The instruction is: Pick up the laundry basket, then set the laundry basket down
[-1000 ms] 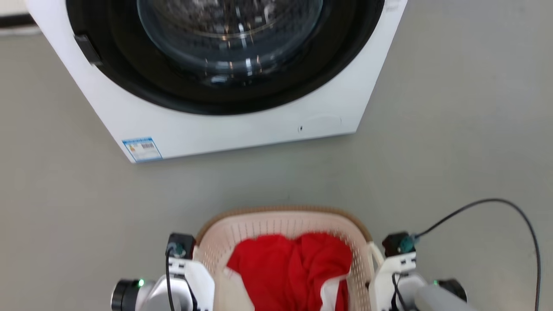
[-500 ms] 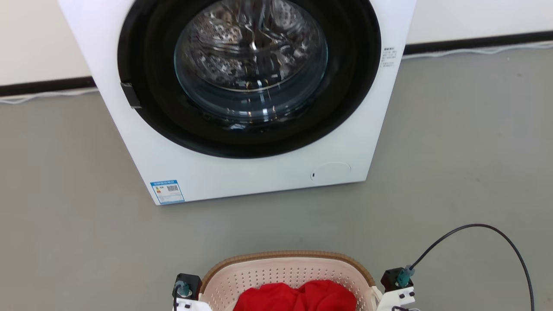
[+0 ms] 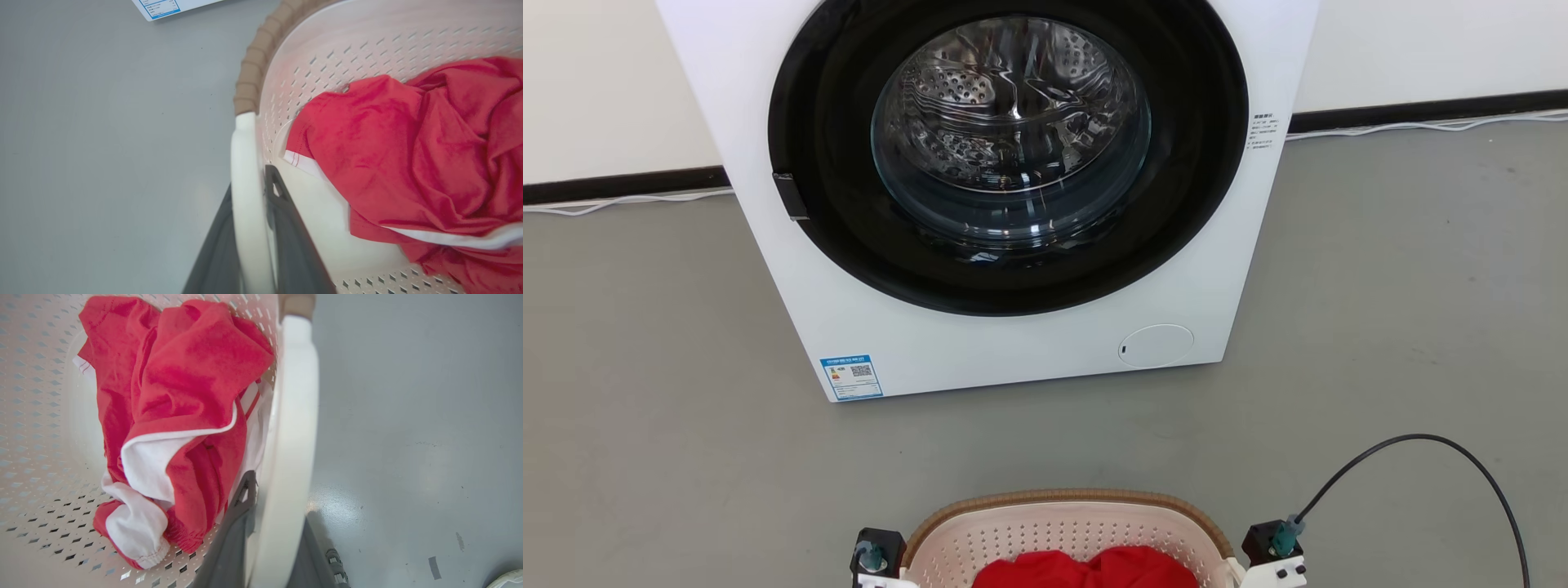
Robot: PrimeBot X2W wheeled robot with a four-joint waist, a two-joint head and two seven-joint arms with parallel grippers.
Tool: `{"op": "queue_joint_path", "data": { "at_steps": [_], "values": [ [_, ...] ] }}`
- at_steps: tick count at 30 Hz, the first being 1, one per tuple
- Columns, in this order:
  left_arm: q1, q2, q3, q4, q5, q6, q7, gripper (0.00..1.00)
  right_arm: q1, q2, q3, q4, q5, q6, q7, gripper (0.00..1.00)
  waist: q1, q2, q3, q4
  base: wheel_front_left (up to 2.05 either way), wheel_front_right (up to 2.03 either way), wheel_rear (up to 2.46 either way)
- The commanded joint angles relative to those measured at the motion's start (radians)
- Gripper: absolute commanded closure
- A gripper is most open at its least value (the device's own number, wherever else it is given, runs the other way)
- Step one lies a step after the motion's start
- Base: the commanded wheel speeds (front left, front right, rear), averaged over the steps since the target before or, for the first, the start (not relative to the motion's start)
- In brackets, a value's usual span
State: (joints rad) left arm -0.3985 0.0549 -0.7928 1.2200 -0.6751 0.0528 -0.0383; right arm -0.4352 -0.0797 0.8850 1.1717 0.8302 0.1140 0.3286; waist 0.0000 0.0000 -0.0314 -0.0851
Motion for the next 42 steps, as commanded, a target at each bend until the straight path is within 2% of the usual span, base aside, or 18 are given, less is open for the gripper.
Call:
{"op": "queue_joint_path", "data": {
  "at_steps": [1, 19, 42],
  "values": [
    [-0.033, -0.005, 0.007, -0.028, -0.006, 0.006, -0.017, 1.0, -0.001, 0.029, 0.025, -0.031, 0.002, 0.017, 0.004, 1.0, 0.0, 0.0, 0.0, 0.0, 0.0, 0.0, 0.0],
    [-0.048, -0.005, -0.091, -0.019, -0.092, 0.009, -0.025, 1.0, -0.01, 0.029, 0.053, -0.009, 0.033, 0.017, -0.002, 1.0, 0.0, 0.0, 0.003, 0.003, 0.0, 0.0, 0.0],
    [-0.064, -0.005, -0.171, -0.001, -0.172, 0.014, -0.046, 1.0, -0.017, 0.029, 0.084, -0.011, 0.066, 0.017, -0.004, 1.0, 0.0, 0.0, 0.014, -0.008, 0.0, 0.0, 0.0]
  ]
}}
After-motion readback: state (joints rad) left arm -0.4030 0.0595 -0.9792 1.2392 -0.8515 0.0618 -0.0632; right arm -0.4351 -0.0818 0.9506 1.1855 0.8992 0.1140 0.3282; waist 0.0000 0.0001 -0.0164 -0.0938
